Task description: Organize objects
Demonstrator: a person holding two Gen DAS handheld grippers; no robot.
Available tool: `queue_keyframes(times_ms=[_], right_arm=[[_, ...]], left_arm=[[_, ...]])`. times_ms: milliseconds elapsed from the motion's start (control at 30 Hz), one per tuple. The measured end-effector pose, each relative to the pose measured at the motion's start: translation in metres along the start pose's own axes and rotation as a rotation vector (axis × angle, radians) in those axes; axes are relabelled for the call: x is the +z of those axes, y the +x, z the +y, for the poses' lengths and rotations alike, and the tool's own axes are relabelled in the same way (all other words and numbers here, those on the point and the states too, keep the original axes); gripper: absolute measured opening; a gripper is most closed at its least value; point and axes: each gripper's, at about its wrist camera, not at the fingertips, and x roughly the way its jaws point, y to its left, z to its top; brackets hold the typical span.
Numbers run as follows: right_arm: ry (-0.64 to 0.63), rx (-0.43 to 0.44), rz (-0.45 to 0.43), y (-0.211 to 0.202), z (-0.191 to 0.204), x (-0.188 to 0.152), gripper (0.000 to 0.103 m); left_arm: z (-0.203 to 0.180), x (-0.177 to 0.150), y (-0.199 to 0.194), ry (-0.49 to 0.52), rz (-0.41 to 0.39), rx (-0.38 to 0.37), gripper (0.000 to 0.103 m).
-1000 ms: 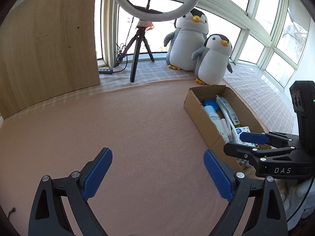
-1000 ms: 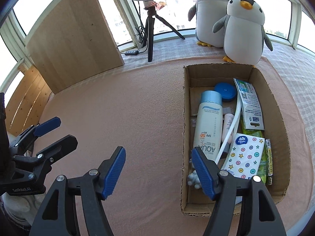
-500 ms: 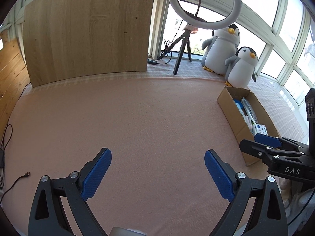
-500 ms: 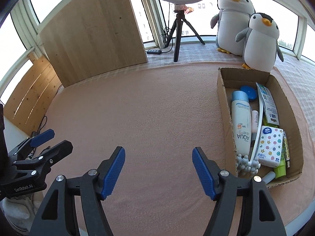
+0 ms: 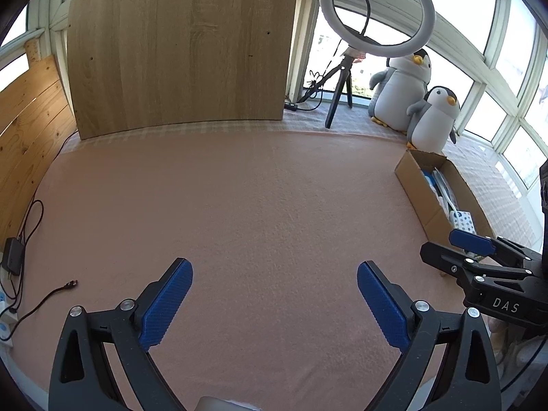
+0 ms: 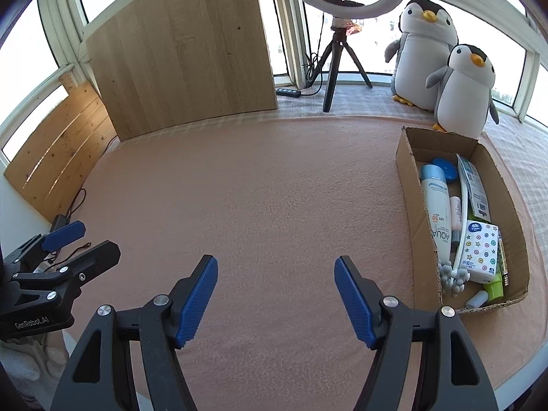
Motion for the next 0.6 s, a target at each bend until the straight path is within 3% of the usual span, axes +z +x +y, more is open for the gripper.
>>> queue_keyframes(times_ms=[600], right_arm=[[0.015,0.002,0.010,0.0003,0.0014,-0.0094,0.067]], left_arm=[[-0.0035,-0.0074,0.0001,0.011,0.018,0.003,0.099]])
